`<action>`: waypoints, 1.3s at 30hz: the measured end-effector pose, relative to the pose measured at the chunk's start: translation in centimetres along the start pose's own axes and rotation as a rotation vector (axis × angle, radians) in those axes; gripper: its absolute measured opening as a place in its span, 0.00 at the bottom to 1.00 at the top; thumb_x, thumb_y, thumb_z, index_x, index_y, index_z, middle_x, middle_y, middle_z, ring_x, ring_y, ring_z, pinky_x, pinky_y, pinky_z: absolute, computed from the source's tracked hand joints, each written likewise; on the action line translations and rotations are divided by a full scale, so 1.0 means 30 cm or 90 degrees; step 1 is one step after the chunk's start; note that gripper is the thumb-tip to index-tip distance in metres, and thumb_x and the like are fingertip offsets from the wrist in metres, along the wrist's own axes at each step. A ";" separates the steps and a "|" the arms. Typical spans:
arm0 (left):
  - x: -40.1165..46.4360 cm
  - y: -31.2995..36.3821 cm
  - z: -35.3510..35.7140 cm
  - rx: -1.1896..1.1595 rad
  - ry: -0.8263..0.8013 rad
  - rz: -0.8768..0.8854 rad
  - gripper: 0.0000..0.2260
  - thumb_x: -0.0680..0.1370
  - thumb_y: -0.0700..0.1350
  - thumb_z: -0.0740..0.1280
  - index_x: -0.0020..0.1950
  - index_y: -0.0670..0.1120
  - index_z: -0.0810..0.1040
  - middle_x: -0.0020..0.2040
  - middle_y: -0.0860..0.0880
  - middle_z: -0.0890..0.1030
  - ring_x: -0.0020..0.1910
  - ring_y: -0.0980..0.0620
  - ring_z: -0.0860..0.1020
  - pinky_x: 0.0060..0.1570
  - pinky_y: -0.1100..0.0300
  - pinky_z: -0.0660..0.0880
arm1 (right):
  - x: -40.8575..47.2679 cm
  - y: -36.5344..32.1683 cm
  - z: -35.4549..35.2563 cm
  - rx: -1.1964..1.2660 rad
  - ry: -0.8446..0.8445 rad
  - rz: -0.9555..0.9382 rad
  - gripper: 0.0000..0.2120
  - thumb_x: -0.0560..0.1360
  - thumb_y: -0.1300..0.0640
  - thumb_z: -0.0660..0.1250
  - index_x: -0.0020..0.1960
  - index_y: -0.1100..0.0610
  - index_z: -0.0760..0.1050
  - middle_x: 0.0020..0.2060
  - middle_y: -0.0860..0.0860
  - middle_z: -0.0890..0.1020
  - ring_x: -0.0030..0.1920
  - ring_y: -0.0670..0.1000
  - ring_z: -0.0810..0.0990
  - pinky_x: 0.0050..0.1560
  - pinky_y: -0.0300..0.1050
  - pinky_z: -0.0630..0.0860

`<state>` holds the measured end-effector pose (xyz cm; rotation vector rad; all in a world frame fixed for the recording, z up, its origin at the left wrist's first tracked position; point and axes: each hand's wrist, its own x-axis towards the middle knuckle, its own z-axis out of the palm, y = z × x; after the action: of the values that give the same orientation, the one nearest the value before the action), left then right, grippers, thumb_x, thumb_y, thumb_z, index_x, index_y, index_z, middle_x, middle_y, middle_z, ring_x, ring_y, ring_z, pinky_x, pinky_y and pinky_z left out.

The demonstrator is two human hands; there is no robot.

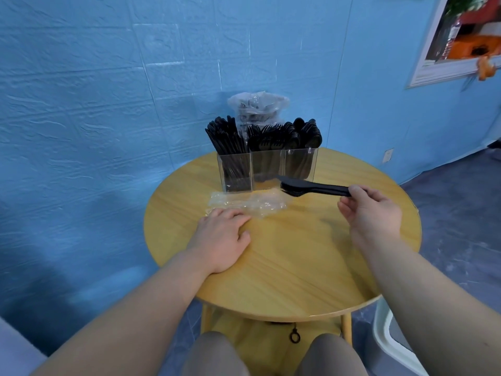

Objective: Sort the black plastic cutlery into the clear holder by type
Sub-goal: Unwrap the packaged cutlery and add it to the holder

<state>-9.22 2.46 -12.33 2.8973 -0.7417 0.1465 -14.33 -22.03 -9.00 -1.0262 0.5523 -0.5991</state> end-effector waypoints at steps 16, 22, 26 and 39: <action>0.050 0.138 -0.239 -0.844 0.206 -0.250 0.07 0.78 0.45 0.66 0.46 0.43 0.81 0.36 0.49 0.80 0.31 0.58 0.76 0.43 0.59 0.77 | -0.159 -0.009 0.069 -0.073 -0.301 0.086 0.04 0.74 0.70 0.66 0.44 0.63 0.75 0.36 0.56 0.79 0.37 0.52 0.82 0.44 0.44 0.82; 0.016 0.135 -0.318 -0.606 0.179 -0.134 0.06 0.79 0.45 0.66 0.47 0.45 0.81 0.32 0.53 0.77 0.26 0.62 0.72 0.31 0.70 0.71 | -0.183 -0.101 0.119 -0.524 -0.437 -0.157 0.04 0.74 0.55 0.70 0.49 0.52 0.79 0.45 0.48 0.83 0.46 0.46 0.80 0.52 0.44 0.75; -0.004 0.166 -0.325 -0.571 0.171 -0.076 0.04 0.78 0.43 0.66 0.48 0.47 0.81 0.34 0.54 0.79 0.27 0.64 0.74 0.37 0.66 0.74 | -0.222 -0.156 0.205 -0.533 -0.503 -0.252 0.09 0.76 0.56 0.66 0.54 0.49 0.78 0.41 0.43 0.83 0.40 0.40 0.80 0.47 0.39 0.76; -0.018 0.169 -0.401 -0.648 0.192 -0.047 0.10 0.81 0.39 0.59 0.59 0.43 0.78 0.39 0.51 0.79 0.34 0.60 0.75 0.33 0.76 0.69 | -0.233 -0.161 0.278 -0.556 -0.427 -0.356 0.08 0.73 0.60 0.69 0.42 0.47 0.78 0.38 0.46 0.84 0.42 0.47 0.82 0.47 0.51 0.80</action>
<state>-12.85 0.31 0.04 1.8734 -0.4512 0.1372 -14.65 -14.01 -0.22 -2.1390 -0.1248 -0.4431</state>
